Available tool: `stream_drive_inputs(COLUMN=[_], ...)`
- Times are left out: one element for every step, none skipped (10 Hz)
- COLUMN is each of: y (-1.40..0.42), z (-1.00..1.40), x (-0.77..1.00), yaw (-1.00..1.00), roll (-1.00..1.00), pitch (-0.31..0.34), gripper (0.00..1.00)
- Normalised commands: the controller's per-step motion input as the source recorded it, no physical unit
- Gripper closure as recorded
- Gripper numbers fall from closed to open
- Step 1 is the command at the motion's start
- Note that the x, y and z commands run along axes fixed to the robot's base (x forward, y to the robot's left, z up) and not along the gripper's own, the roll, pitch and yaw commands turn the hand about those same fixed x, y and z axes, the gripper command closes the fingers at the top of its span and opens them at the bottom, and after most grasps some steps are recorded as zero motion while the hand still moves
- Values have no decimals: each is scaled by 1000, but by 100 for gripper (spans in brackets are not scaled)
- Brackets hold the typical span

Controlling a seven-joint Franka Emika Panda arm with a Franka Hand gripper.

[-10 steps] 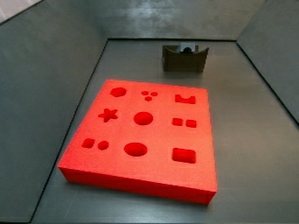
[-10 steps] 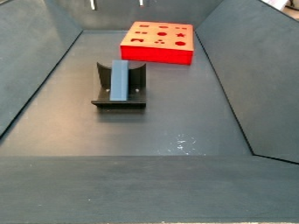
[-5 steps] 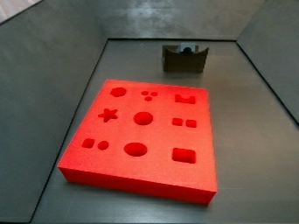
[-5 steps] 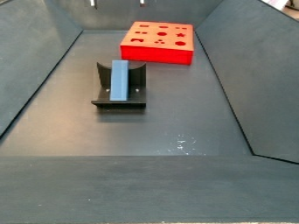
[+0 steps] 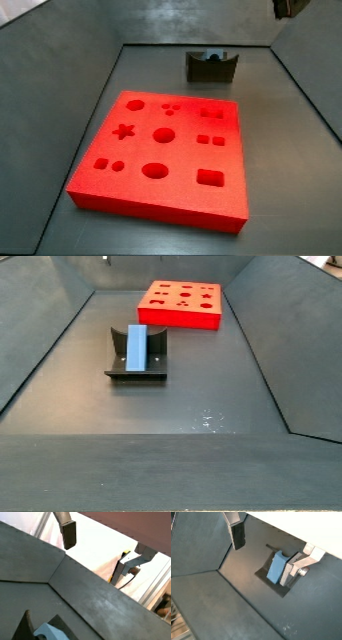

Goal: Pick up the arch object. Move up. Place the arch object on the fixture. Regrasp the arch object. Rotate the arch object. Move to above the board. Insert the arch object.
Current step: Regrasp the arch object.

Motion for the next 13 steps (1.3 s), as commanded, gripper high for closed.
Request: stream_drive_inputs(y=[-37,-39,-47,-48,67,68,61,57,53,48,43,39,34], z=[-13,-12,-16,-21,-1000,-1000,-1000,-1000,-1000,-1000,-1000,-1000,-1000], x=[125,112,95,96,42,44,53,57,68,75,82,90,99], yaw=[229,230,224,210,150,138,102,86,47,26,8,-5,-13], roll=[250,209,175,164,136,136,126,111,73,57,50,48,46], pitch=[120,98,48,31,-38,-42,-71,-78,-85,-84,-77,-60,-45], gripper=[0,0,0,0,0,0,0,0,0,0,0,0,0])
